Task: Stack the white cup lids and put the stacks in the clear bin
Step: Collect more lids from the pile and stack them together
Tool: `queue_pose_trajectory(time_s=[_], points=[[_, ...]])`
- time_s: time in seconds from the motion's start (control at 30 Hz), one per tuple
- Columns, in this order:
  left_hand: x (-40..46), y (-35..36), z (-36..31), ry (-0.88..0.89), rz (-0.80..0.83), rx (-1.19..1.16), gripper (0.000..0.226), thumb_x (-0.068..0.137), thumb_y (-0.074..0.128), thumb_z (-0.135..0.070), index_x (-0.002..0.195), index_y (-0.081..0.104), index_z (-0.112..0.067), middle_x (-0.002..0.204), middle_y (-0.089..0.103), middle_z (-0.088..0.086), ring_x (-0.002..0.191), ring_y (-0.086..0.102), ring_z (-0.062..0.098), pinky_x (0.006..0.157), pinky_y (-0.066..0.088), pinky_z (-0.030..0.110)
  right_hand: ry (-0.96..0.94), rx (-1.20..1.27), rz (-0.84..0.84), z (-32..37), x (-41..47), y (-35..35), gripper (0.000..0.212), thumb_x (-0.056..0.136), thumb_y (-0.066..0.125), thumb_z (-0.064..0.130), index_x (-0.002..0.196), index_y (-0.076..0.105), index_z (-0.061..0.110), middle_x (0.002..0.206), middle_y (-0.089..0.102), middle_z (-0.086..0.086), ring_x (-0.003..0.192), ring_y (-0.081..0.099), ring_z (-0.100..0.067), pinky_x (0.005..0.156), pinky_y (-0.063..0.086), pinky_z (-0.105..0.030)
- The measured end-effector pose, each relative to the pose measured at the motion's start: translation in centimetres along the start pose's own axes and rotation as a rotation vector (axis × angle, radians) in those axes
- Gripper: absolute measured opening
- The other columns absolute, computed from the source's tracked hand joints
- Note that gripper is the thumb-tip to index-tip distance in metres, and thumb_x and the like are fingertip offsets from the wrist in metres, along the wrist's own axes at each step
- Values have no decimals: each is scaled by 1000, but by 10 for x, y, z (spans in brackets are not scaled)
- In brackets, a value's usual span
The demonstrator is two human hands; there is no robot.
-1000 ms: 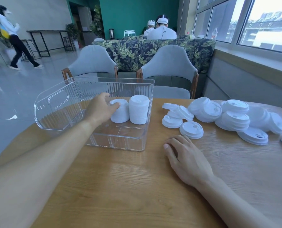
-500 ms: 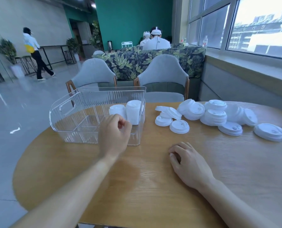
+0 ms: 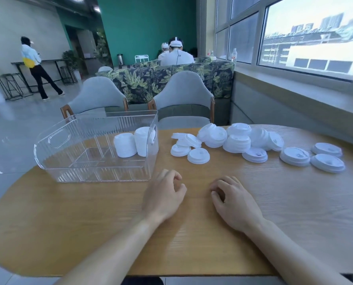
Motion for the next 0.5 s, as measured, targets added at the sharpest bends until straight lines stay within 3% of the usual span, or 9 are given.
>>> queue_pose_trajectory(time_s=[0.1,0.17,0.23,0.33,0.5], points=[[4,12,-9,0,22,29,22,95,59,-38,116,60,-31,116,54,-18,113,52,7,99,43,33,35,-9,-3,-17,0,-12,9,94,58,23,93,67,24,102,59,17,109,48,-6,86,46,-24],[8,21,-14,-9,30,22,27,96,59,-36,122,59,-28,123,53,-16,118,50,7,99,37,26,76,-9,2,-33,3,-19,8,93,58,23,92,65,22,103,58,14,109,49,-9,90,47,-30],[12,29,-18,-6,32,16,32,95,59,-35,126,58,-27,128,53,-15,122,50,9,103,37,27,132,-3,-15,-47,6,-25,7,92,58,22,93,64,19,106,56,10,107,52,-13,92,49,-35],[22,39,-23,-10,51,15,38,94,59,-36,131,55,-27,135,51,-15,126,50,11,106,40,34,223,-9,-65,-66,12,-35,20,91,58,20,109,65,16,121,54,4,112,55,-18,95,47,-35],[44,48,-28,-12,32,39,45,96,58,-35,140,49,-25,142,48,-11,130,48,12,106,38,31,354,-13,-112,-94,28,-52,40,92,57,14,132,56,10,137,44,-4,126,46,-22,92,35,-26]])
Point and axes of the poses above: each hand's wrist, its own x-axis towards the middle knuckle, its own y-axis out of the palm, z = x × y, the point moved 2 cm from there along x, towards the middle knuckle
